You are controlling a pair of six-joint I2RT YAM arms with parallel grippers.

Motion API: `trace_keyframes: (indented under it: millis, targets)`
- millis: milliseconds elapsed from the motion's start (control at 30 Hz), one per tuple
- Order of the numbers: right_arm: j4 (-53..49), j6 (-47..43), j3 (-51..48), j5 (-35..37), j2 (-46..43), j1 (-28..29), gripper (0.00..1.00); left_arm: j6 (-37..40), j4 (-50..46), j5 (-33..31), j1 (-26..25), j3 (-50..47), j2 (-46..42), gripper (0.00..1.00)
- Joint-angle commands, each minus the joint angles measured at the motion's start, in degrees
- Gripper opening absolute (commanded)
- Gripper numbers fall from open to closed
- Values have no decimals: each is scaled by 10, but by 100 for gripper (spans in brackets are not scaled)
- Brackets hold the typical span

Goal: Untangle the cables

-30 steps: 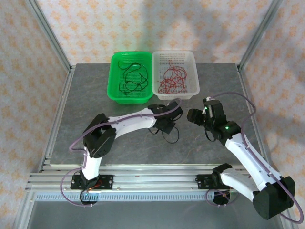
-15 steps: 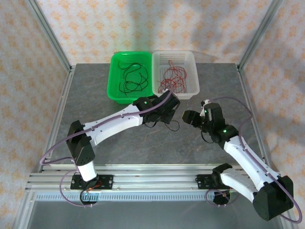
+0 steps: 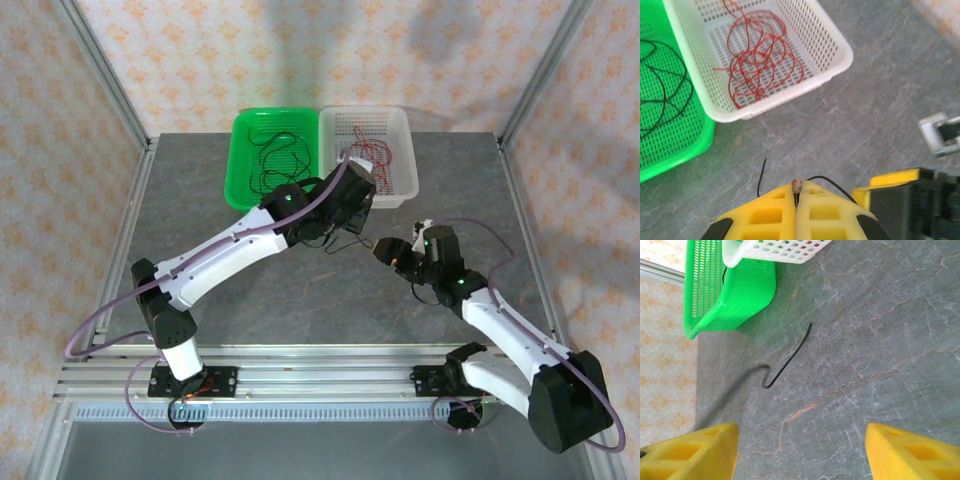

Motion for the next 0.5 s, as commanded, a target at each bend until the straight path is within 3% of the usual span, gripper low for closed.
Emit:
trace_keyframes:
  millis: [0,467]
  targets:
    - [41,12,-2,-8,7,9,67,15,-35,-28,-3,49,-16,0]
    - [33,7,-19,8,5,11,67,58,-115,-96,4,301,32,0]
